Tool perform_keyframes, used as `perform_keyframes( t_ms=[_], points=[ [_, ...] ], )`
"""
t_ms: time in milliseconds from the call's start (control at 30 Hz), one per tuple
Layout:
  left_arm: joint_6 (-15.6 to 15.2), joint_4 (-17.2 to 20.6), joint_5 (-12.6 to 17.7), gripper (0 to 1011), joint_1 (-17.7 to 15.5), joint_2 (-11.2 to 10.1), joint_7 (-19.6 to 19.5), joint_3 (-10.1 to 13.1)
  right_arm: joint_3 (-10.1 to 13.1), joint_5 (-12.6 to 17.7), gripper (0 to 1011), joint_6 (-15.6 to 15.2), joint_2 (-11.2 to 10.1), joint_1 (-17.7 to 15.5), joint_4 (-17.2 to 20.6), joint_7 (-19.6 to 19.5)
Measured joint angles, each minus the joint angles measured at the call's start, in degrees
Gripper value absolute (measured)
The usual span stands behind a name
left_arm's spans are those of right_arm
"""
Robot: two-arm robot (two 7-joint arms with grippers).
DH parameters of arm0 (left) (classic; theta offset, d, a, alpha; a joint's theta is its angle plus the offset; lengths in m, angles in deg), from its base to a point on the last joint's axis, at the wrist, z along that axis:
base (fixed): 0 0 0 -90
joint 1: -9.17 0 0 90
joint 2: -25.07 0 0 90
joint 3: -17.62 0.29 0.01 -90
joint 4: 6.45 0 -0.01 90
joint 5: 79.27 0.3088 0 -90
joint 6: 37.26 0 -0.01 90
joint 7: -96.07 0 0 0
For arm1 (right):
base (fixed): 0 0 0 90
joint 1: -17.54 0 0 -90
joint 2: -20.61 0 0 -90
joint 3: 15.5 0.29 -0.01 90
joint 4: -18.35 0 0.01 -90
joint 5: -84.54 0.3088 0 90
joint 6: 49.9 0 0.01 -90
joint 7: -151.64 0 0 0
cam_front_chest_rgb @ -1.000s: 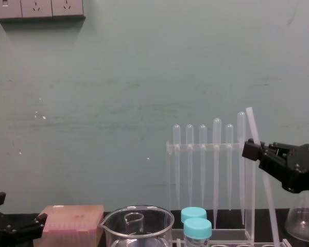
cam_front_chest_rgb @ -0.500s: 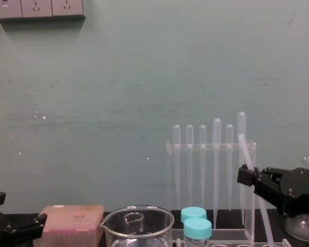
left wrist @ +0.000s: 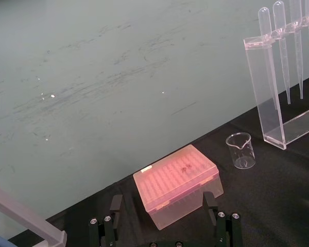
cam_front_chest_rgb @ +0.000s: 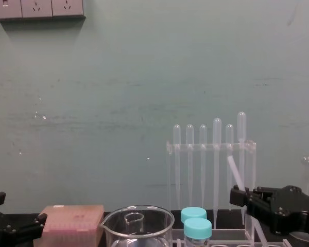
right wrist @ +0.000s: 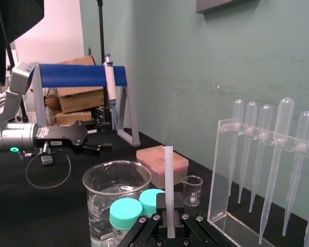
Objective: Pick up the stirring rod with one hand, then place it down.
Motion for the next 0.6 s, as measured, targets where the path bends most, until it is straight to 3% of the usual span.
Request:
perform_keyframes(
  t_ms=[500, 600],
  points=[
    [0.0, 0.0, 0.0, 1000, 0.0, 0.0, 0.0, 0.0, 0.18, 0.09, 67, 0.13, -0.02, -0.09, 0.1, 0.0],
    [0.0, 0.0, 0.0, 1000, 0.0, 0.0, 0.0, 0.0, 0.19, 0.12, 112, 0.18, -0.02, -0.1, 0.11, 0.0]
  ],
)
